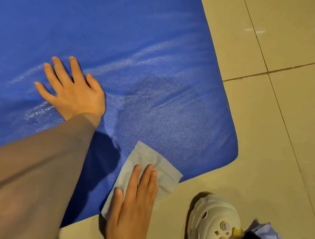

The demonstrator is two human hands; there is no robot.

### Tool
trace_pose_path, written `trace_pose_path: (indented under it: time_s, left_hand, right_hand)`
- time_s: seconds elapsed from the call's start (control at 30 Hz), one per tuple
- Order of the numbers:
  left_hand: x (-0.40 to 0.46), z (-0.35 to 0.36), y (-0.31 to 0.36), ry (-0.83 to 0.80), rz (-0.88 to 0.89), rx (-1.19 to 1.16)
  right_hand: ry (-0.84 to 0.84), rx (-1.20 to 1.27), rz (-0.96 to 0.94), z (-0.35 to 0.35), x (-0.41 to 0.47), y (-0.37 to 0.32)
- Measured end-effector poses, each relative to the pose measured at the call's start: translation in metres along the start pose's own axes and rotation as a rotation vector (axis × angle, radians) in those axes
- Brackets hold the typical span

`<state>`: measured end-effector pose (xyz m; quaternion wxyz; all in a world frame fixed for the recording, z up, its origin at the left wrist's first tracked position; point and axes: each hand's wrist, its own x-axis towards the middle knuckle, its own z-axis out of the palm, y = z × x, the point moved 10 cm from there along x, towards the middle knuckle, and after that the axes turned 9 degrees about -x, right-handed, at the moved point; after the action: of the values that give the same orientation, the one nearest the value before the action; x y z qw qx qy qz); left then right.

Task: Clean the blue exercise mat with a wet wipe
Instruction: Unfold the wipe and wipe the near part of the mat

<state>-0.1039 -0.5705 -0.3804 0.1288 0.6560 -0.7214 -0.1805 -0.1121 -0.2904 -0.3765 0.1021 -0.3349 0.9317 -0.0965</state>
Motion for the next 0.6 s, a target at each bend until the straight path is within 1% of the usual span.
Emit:
trace_pose_path:
  time_s: [0.07, 0.13, 0.17, 0.23, 0.3, 0.37, 0.43, 0.47, 0.5, 0.6]
  left_hand:
    - [0.000, 0.000, 0.000, 0.000, -0.006, -0.004]
    - [0.000, -0.001, 0.000, 0.006, -0.006, -0.003]
    - [0.000, -0.001, 0.000, 0.007, -0.006, 0.000]
    - [0.000, -0.001, 0.000, 0.002, -0.011, 0.003]
    - [0.000, 0.000, 0.000, -0.005, -0.014, -0.003]
    - [0.001, 0.000, 0.000, 0.000, -0.016, -0.008]
    - [0.002, 0.000, -0.001, 0.001, -0.020, -0.006]
    - [0.002, 0.000, -0.002, 0.003, -0.021, -0.007]
    - [0.002, 0.000, -0.002, 0.009, -0.021, -0.011]
    - [0.001, -0.002, -0.001, 0.061, -0.006, -0.030]
  right_hand:
    - [-0.027, -0.089, -0.093, -0.001, 0.015, 0.005]
    - [-0.020, -0.144, -0.156, -0.009, 0.046, 0.030]
    - [0.000, -0.157, -0.129, -0.017, 0.070, 0.050]
    - [0.030, -0.198, -0.012, -0.037, 0.127, 0.092]
    - [0.013, -0.215, 0.123, -0.052, 0.180, 0.123]
    - [0.018, -0.201, 0.243, -0.057, 0.222, 0.130]
    - [0.067, -0.218, 0.302, -0.055, 0.246, 0.114]
    - [0.078, -0.231, 0.285, -0.050, 0.253, 0.097]
    - [0.085, -0.239, 0.226, -0.042, 0.256, 0.074]
    - [0.110, -0.228, -0.123, -0.017, 0.247, -0.017]
